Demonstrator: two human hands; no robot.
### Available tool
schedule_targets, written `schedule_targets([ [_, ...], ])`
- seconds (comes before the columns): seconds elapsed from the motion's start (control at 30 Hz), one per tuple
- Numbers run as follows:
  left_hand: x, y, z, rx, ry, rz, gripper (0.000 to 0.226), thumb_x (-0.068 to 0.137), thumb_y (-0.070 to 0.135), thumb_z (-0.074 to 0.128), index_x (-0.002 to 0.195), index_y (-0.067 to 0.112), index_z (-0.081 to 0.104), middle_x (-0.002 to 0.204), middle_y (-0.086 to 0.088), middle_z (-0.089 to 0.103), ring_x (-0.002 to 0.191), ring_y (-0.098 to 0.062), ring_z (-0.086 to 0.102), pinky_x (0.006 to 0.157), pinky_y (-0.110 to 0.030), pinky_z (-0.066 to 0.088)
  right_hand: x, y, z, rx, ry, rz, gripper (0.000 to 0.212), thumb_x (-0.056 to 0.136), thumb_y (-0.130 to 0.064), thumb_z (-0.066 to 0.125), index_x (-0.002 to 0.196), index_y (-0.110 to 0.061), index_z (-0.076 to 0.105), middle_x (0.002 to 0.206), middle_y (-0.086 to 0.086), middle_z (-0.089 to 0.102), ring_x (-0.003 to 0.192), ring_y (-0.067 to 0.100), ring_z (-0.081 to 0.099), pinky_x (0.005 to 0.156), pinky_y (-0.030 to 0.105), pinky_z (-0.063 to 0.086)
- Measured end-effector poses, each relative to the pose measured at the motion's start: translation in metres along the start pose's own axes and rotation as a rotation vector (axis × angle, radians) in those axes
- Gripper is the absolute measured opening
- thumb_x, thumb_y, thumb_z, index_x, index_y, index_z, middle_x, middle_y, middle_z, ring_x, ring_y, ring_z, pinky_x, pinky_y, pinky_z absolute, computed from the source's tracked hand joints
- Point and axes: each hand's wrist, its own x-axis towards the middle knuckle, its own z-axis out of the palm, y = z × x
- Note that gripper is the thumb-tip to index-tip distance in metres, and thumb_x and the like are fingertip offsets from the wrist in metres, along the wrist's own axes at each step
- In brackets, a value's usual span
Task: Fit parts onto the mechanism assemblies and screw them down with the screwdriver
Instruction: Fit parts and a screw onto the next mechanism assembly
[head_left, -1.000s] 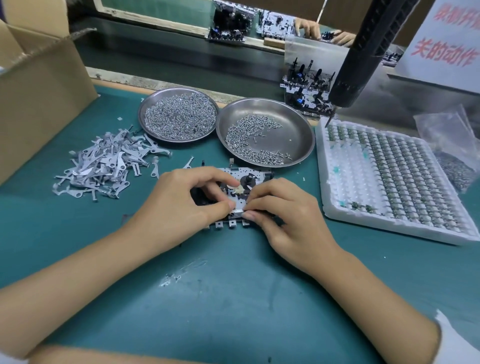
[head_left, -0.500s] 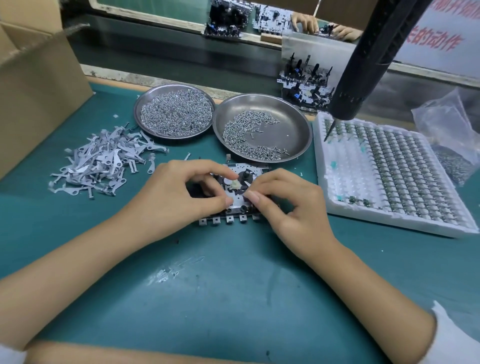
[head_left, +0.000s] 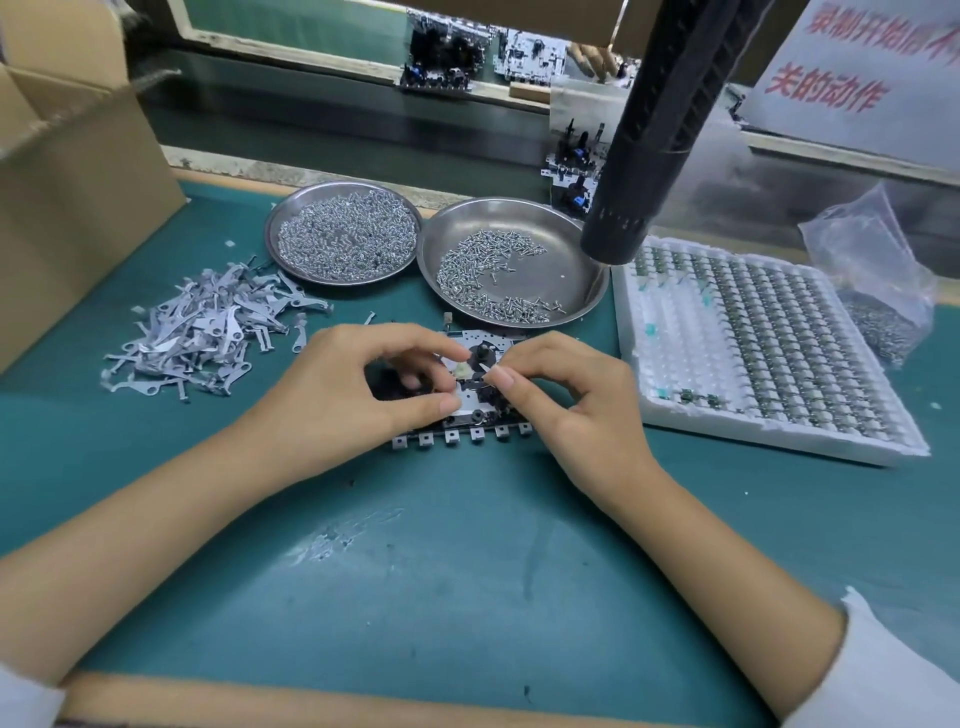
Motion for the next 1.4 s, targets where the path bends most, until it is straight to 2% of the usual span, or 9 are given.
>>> schedule_targets([
  [0.1,0.006,-0.001,-0.005,0.137,0.163,0.12,0.022,0.079,0.034,0.07,0.1,0.025,0.072,0.087,0.012,0.066,0.076,-0.009,0.059,0.076,-0.013,0.044,0.0,0.002,0.0,0.002,0.017,-0.019,0.009,0.084,-0.001,0.068,0.076,0.0,0.071,0.078,0.009,0.066,0.075,0.022,0.062,0.071,0.036,0.049],
  [0.17,0.02,-0.008,-0.016,0.271,0.337,0.126,0.017,0.089,0.023,0.064,0.104,0.018,0.072,0.091,0.006,0.065,0.077,-0.009,0.057,0.077,-0.013,0.041,0.0,0.003,0.001,0.009,0.024,-0.028,0.01,0.084,-0.002,0.067,0.075,0.001,0.071,0.078,0.009,0.066,0.075,0.023,0.061,0.07,0.037,0.048],
  [0.23,0.04,-0.019,-0.031,0.492,0.414,0.034,0.023,0.093,0.016,0.058,0.114,0.014,0.068,0.105,-0.006,0.065,0.089,-0.022,0.059,0.086,-0.026,0.043,-0.001,0.002,0.002,0.014,0.023,-0.032,0.011,0.085,-0.005,0.066,0.076,0.001,0.07,0.078,0.009,0.065,0.074,0.023,0.061,0.07,0.037,0.048],
  [0.33,0.068,-0.033,-0.047,0.748,0.316,-0.17,0.035,0.094,0.022,0.057,0.128,0.015,0.059,0.119,-0.018,0.061,0.108,-0.038,0.054,0.094,-0.042,0.042,-0.001,0.002,0.003,0.019,0.014,-0.031,0.013,0.085,-0.008,0.064,0.076,0.0,0.07,0.078,0.008,0.065,0.074,0.02,0.06,0.07,0.034,0.047],
  [0.47,0.085,-0.034,-0.049,0.729,0.286,-0.304,0.023,0.09,0.022,0.064,0.113,0.019,0.07,0.103,-0.014,0.07,0.105,-0.033,0.06,0.088,-0.036,0.046,-0.001,0.003,0.002,0.014,0.0,-0.043,0.014,0.085,-0.009,0.064,0.075,-0.001,0.069,0.076,0.008,0.064,0.073,0.018,0.058,0.069,0.031,0.047],
  [0.6,0.084,-0.034,-0.046,0.784,0.381,-0.237,0.012,0.088,0.017,0.065,0.096,0.019,0.075,0.095,-0.01,0.073,0.097,-0.034,0.061,0.081,-0.034,0.043,0.001,0.004,0.003,0.019,0.001,-0.053,0.014,0.084,-0.01,0.064,0.075,-0.001,0.069,0.076,0.008,0.064,0.072,0.017,0.058,0.068,0.03,0.047],
  [0.97,0.069,-0.034,-0.04,0.621,0.567,0.013,0.01,0.089,0.01,0.063,0.094,0.01,0.072,0.095,-0.009,0.071,0.088,-0.033,0.062,0.087,-0.046,0.045,0.001,0.005,0.003,-0.004,0.001,-0.055,0.015,0.085,-0.013,0.064,0.075,-0.004,0.07,0.076,0.002,0.064,0.072,0.014,0.059,0.068,0.026,0.048],
  [1.13,0.066,-0.042,-0.04,0.514,0.597,0.004,0.016,0.09,0.005,0.061,0.101,0.005,0.073,0.1,-0.014,0.072,0.093,-0.031,0.066,0.087,-0.033,0.047,0.001,0.004,0.003,0.0,0.007,-0.044,0.016,0.085,-0.015,0.064,0.074,-0.003,0.07,0.076,0.001,0.064,0.073,0.014,0.06,0.069,0.027,0.048],
  [1.4,0.065,-0.049,-0.04,0.623,0.556,0.073,0.008,0.088,0.009,0.065,0.09,0.003,0.07,0.076,-0.016,0.071,0.072,-0.034,0.064,0.075,-0.041,0.05,0.002,0.004,0.002,0.01,0.002,-0.035,0.017,0.086,-0.014,0.064,0.075,-0.003,0.07,0.076,0.0,0.064,0.073,0.014,0.059,0.068,0.025,0.048],
])
